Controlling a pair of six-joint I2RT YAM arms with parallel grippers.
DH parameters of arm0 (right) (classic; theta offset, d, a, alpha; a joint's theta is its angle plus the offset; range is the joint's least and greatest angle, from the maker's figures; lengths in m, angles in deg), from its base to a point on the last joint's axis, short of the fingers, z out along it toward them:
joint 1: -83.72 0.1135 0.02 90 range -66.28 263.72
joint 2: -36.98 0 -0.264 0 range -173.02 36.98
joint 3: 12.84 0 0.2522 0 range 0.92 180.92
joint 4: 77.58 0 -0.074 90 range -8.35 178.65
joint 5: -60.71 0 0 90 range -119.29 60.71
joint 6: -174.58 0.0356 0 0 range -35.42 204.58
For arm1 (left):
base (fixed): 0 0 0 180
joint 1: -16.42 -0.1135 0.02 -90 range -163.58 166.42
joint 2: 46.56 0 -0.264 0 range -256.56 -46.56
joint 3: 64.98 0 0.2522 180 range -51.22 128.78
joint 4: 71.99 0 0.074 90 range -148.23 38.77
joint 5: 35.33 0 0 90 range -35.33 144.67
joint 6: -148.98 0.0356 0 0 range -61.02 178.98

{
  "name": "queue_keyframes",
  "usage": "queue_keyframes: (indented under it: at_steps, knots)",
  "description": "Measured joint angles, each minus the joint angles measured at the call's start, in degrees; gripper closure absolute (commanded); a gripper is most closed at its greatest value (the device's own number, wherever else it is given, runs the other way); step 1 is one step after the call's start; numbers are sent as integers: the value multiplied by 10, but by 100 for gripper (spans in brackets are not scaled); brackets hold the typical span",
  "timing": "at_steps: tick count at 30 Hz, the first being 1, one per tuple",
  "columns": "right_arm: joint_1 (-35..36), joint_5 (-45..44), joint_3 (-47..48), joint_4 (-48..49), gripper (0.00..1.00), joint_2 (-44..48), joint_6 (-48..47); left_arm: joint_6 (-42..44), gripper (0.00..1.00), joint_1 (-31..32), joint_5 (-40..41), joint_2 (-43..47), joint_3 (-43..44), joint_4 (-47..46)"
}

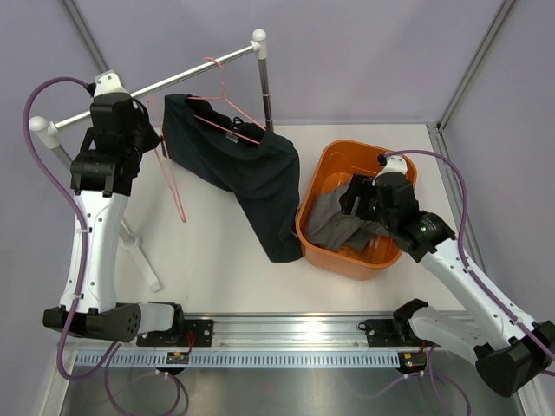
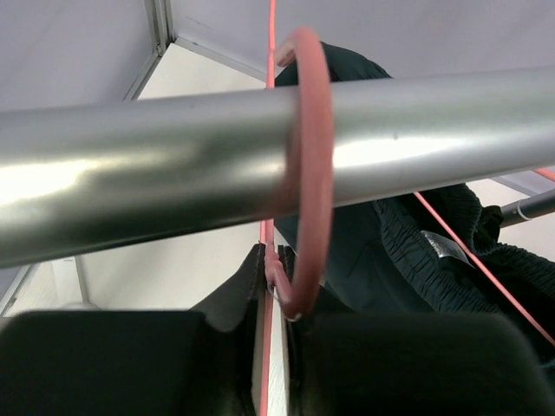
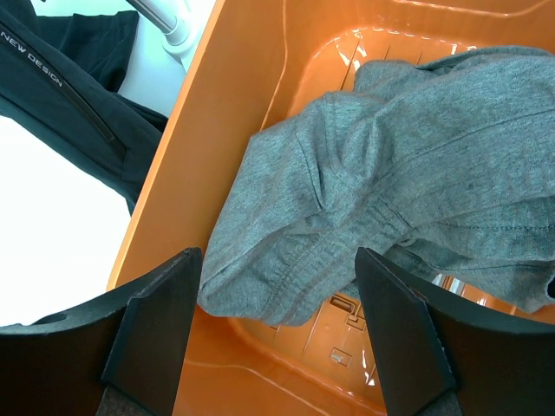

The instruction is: Remove the shorts from the hanger

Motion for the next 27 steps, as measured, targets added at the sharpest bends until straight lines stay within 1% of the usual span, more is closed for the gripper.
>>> queue_keyframes:
  at_steps: [6,8,14,15,17,18,22,27]
  knots:
    - [0,1,0,0,20,0,0,5,82,0,5,1,0,34]
    - [0,1,0,0,20,0,0,5,79,0,6,3,0,43]
    - [0,1,-1,0,20,0,0,6,78,0,14,19,0,53]
    - [0,1,-1,0,20,0,0,7,74,0,17,25,0,54]
    - [0,1,-1,0,20,0,0,8,73,0,26,42,0,54]
    - [0,1,-1,0,20,0,0,8,70,1,33,53,0,54]
    - [0,1,-1,0,20,0,0,9,64,4,50,104,1,54]
    - [0,1,-1,-1,20,0,0,8,62,8,40,157,8,52]
